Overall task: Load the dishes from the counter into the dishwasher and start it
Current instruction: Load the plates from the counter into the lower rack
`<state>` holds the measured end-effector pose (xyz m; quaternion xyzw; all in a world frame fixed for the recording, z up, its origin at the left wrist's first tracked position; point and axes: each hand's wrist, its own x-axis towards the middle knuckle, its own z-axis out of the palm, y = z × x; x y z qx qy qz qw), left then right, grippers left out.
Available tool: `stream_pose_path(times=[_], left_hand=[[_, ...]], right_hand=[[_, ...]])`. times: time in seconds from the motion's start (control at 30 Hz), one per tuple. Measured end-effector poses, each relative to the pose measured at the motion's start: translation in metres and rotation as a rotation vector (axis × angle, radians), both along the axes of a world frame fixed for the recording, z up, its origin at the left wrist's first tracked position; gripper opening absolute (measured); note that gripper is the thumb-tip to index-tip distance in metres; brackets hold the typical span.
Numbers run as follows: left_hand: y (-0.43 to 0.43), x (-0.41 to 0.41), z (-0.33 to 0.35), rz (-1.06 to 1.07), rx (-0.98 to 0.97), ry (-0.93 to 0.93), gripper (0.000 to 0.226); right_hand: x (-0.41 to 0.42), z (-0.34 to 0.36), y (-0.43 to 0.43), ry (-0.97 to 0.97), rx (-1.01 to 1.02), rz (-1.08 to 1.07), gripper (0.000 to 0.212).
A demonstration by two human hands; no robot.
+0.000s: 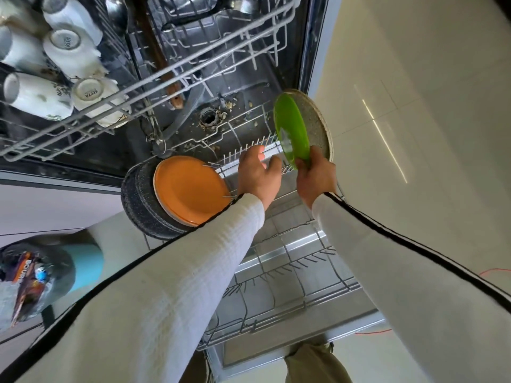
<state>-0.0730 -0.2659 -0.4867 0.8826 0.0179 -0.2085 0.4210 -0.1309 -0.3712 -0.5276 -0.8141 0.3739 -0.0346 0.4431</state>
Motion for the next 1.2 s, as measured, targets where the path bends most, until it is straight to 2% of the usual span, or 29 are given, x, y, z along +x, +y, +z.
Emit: stream_pose_path(times=[0.17,0.33,0.47,0.57,0.8,0.9,0.97,1.07,1.13,1.2], left_hand=[[0.016,-0.008,-0.012,0.013,0.01,-0.015,0.03],[0.022,-0.017,-0.014,-0.013,0.012,-0.021,0.031],[0.026,-0.022,-0.017,-0.011,0.004,-0.013,0.032],[0.03,-0.021,-0.019,-0.007,0.013,-0.009,0.032],[0.032,-0.014,-0.02,-0.009,0.009,-0.021,0.03],[0.031,-0.016,-0.021,-0.015,0.02,-0.02,0.03],[0.031,-0.02,-0.022,-0.023,0.03,-0.015,0.031],[0.029,-0.021,-0.019,-0.025,0.05,-0.031,0.035],[0.025,-0.017,-0.009,0.013,0.004,0.02,0.05],[0.016,-0.012,0.005,0.025,-0.093,0.105,0.069]], right_hand=[[-0.005,-0.008,-0.011,0.02,0.071,-0.048,0.02],[-0.011,-0.009,-0.02,-0.001,0.091,-0.061,0.012],[-0.011,-0.014,-0.019,-0.05,0.131,-0.081,0.015],[-0.007,-0.012,-0.02,0.032,0.061,-0.026,0.015],[0.019,-0.011,-0.03,0.329,0.019,0.019,0.03],[0.022,-0.008,-0.03,0.362,-0.008,0.021,0.031],[0.02,-0.004,-0.027,0.333,-0.024,0.027,0.029],[0.004,0.006,-0.016,0.186,-0.125,0.139,0.026],[-0.011,0.012,-0.001,0.036,-0.189,0.24,0.022],[-0.025,0.017,0.015,-0.086,-0.154,0.305,0.021]])
